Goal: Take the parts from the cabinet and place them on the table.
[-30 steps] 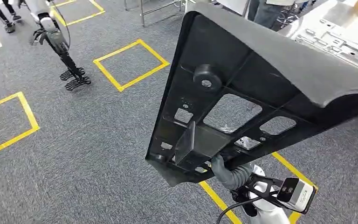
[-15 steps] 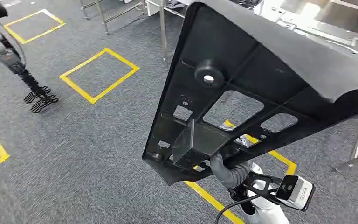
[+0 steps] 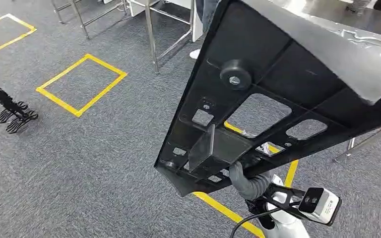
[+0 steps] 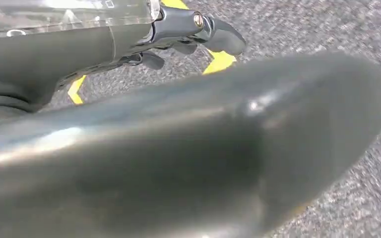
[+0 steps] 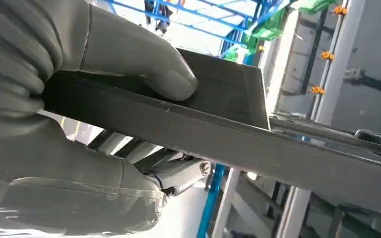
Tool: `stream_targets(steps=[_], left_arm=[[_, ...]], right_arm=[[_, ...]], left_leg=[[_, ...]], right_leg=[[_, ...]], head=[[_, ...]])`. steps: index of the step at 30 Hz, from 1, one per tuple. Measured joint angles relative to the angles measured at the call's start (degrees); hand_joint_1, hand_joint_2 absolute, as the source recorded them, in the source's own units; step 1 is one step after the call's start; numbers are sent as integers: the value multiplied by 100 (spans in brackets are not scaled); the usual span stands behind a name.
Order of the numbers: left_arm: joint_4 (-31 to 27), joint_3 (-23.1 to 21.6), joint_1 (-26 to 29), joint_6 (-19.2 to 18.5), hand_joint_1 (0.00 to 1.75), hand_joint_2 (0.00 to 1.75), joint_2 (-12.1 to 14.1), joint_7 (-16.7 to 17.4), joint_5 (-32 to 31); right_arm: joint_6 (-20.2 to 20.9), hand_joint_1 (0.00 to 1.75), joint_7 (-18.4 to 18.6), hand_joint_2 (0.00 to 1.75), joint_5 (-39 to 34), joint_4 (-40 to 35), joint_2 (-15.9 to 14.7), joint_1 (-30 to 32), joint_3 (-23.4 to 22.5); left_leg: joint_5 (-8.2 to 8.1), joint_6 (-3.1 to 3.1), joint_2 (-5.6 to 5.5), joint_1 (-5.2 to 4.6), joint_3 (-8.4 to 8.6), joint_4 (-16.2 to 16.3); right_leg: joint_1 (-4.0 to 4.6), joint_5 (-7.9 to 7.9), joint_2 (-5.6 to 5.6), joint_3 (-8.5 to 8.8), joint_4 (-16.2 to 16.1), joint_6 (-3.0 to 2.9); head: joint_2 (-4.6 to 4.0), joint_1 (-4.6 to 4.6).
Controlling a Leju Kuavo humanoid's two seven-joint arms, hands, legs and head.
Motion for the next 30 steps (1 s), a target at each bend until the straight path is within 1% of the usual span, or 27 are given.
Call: stream_targets(steps=[1, 2, 4, 5, 6, 7, 8, 9, 10, 11, 12, 13, 14, 15, 16, 18, 20, 21, 22, 23, 24, 25, 26, 27, 28, 29, 30], left_arm=[[-2, 0, -2, 0, 0, 0, -2, 0, 0], [0, 0, 2, 0, 0, 0, 0, 0, 0], [-2, 0, 3, -2, 0, 0, -2, 2, 0], [-2, 0, -10, -7, 0, 0, -4, 2, 0], [-2, 0, -21, -9, 0, 0, 4, -2, 0], [-2, 0, -17, -13, 0, 0, 4, -9, 0], [-2, -2, -2, -17, 0, 0, 4, -9, 0], [-2, -2, 18, -22, 0, 0, 7, -9, 0], [0, -2, 36, -24, 0, 0, 7, -11, 2], [0, -7, 47, -28, 0, 0, 7, -11, 0], [-2, -9, 43, -28, 0, 0, 4, -11, 0], [-2, -9, 36, -31, 0, 0, 6, -18, 0], [-2, -9, 32, -31, 0, 0, 7, -22, 0], [-2, -11, 34, -31, 0, 0, 7, -35, 0], [-2, -13, 24, -31, 0, 0, 7, -35, 0], [-2, -22, 40, -35, 0, 0, 0, -37, 0], [-2, -24, 21, -35, 0, 0, 0, -33, 0], [-2, -26, 1, -37, 0, 0, -9, -33, 0], [-2, -28, -2, -37, 0, 0, -9, -35, 2], [-2, -33, 7, -46, 0, 0, -9, -35, 0], [-2, -35, 22, -44, 0, 0, -9, -35, 0], [-2, -41, 33, -46, 0, 0, -7, -35, 0], [-2, -46, 39, -46, 0, 0, -7, -35, 0], [-2, -55, 36, -46, 0, 0, -7, -35, 0], [-2, -59, 28, -46, 0, 0, -7, -35, 2], [-2, -63, 20, -46, 0, 0, -9, -35, 0], [-2, -66, 12, -50, 0, 0, -9, -35, 0]], right_arm=[[0, 175, 2, 175, 0, 0, 0, -11, -9], [0, 175, -2, 175, -4, -2, 2, -17, -9], [46, 175, 0, 175, -24, -2, 2, -11, -15], [59, 175, 0, 175, -31, -2, 2, -12, -17], [70, 175, -2, 175, -35, -11, 4, -10, -17], [72, 175, -4, 175, -42, -11, 4, -27, -20], [74, 175, -2, 175, -42, -11, 17, -30, -20], [74, 175, -2, 175, -39, -11, 22, -22, -20], [74, 175, 0, 175, -37, -9, 22, -15, -20], [74, 175, 0, 175, -37, -9, 22, -2, -20], [74, 175, 0, 175, -37, -7, 22, 5, -20], [74, 175, 0, 175, -37, -9, 22, 4, -20], [77, 175, 0, 175, -37, -9, 22, 2, -20], [94, 175, 0, 175, -37, -9, 22, 3, -20], [98, 175, 0, 175, -37, -4, 22, 0, -20], [101, 175, 2, 175, -15, 0, 24, -18, -20], [105, 175, 2, 175, -11, 7, 24, -23, -20], [105, 175, 2, 175, -11, 9, 24, -30, -20], [105, 175, 2, 175, -15, 9, 22, -66, -22], [103, 175, 2, 175, -24, 18, 22, -105, -22], [101, 175, 0, 175, -39, 26, 22, -122, -22], [98, 175, 0, 175, -46, 37, 22, -121, -22], [98, 175, 2, 175, -46, 55, 20, -117, -24], [96, 175, 2, 175, -46, 68, 20, -115, -24], [96, 175, 2, 175, -48, 70, 20, -116, -24], [94, 175, 2, 175, -50, 70, 20, -117, -24], [94, 175, 0, 175, -59, 68, 20, -121, -26]], left_leg=[[-20, -36, 48, -43, 4, 6], [-23, -68, 87, -43, 5, 3], [-32, -127, 206, -42, 42, -19], [-57, -162, 259, -53, 59, -17], [-132, -196, 47, -7, 34, 85], [-312, -203, -159, -6, -75, 344], [-560, -212, -268, -2, -280, 799], [-796, -224, -323, -2, -532, 1326], [-910, -231, -343, -2, -705, 1668], [-890, -233, -347, 0, -821, 1859], [-717, -231, -347, 7, -763, 1696], [-452, -226, -354, 17, -588, 1291], [-177, -220, -392, 27, -349, 775], [37, -215, -597, 52, -115, 253], [-90, -196, -883, 77, -70, 164], [-68, -149, -812, 61, -88, 126], [-47, -76, -715, 32, -68, 118], [-17, -26, -649, 66, -52, 64], [-9, 7, -583, 53, -38, 43], [-9, 34, -510, 38, -39, 43], [-18, 46, -441, 28, -41, 45], [-23, 53, -361, 20, -41, 45], [-29, 56, -290, 14, -42, 47], [-37, 57, -223, 11, -36, 47], [-48, 51, -173, 8, -25, 47], [-62, 36, -113, 3, 1, 46], [-77, 21, -73, -1, 28, 45]], right_leg=[[85, -112, -165, 61, -172, -34], [84, -85, -96, 39, -167, -80], [93, -90, 31, 7, -156, -126], [61, -61, 105, 41, -203, -165], [34, -35, 143, 68, -243, -193], [23, -35, 182, 72, -247, -219], [21, -39, 239, 70, -244, -249], [26, -44, 310, 69, -242, -256], [30, -43, 367, 66, -236, -260], [32, -44, 448, 63, -221, -259], [31, -46, 525, 67, -208, -255], [28, -54, 601, 72, -191, -244], [21, -67, 670, 82, -170, -224], [17, -88, 731, 72, -140, -193], [29, -98, 775, 41, -112, -163], [24, -69, 904, -38, -86, -88], [-8, -36, 1000, -52, -115, -17], [-8, -72, 899, -63, -72, 7], [17, -206, 549, -149, 128, 37], [16, -409, 406, -332, 486, 55], [7, -624, 346, -558, 949, 70], [-3, -798, 327, -796, 1429, 79], [-12, -845, 325, -949, 1721, 84], [-18, -740, 319, -944, 1678, 81], [-19, -562, 302, -812, 1417, 69], [-10, -275, 246, -512, 839, 37], [10, -63, 136, -233, 322, -5]], head=[[0, -4], [0, -9], [0, -7], [0, -11], [-2, -5], [0, -18], [-2, -22], [0, -33], [0, -31], [0, -33], [0, -33], [0, -33], [-2, -31], [0, -35], [0, -39], [0, -46], [-2, -46], [0, -50], [-2, 7], [-2, 28], [0, 22], [0, 31], [0, 28], [0, 28], [0, 28], [0, 31], [0, 28]])
